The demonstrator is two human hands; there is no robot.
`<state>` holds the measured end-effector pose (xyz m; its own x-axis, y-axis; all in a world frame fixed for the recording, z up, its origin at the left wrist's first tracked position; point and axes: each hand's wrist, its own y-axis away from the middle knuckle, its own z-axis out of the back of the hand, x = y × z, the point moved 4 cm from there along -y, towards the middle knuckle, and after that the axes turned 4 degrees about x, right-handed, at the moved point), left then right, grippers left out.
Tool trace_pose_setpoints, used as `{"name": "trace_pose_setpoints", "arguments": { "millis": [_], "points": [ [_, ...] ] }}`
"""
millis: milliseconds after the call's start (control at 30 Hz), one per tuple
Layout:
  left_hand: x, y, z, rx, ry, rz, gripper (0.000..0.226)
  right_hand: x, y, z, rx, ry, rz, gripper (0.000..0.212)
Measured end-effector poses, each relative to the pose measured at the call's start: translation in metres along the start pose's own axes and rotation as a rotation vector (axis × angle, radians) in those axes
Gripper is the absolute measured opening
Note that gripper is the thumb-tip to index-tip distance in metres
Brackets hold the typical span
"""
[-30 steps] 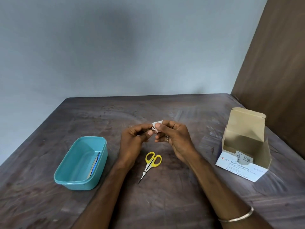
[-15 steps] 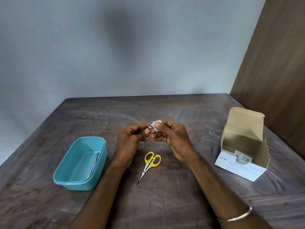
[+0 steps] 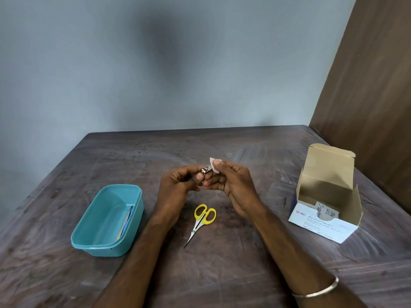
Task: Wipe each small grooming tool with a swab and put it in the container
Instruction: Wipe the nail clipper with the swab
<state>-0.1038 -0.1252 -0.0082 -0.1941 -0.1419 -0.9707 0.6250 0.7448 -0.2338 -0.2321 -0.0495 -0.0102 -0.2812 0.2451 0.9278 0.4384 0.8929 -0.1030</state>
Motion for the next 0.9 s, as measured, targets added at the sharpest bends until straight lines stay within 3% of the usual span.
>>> {"name": "trace_pose_setpoints", "arguments": {
  "millis": [167, 567, 900],
  "points": [
    [0.004, -0.002, 0.005, -0.041, 0.019, 0.022, 0.021, -0.003, -0.002, -0.001, 0.059, -0.036, -0.007, 0.019],
    [0.001, 0.000, 0.002, 0.003, -0.034, 0.006, 0.020, 0.004, 0.005, -0.003, 0.011, 0.015, 0.031, 0.003],
    [-0.008, 0.002, -0.002, -0.012, -0.225, -0.130, 0.028, -0.002, 0.002, 0.004, -0.046, 0.090, 0.031, 0.014]
  ]
}}
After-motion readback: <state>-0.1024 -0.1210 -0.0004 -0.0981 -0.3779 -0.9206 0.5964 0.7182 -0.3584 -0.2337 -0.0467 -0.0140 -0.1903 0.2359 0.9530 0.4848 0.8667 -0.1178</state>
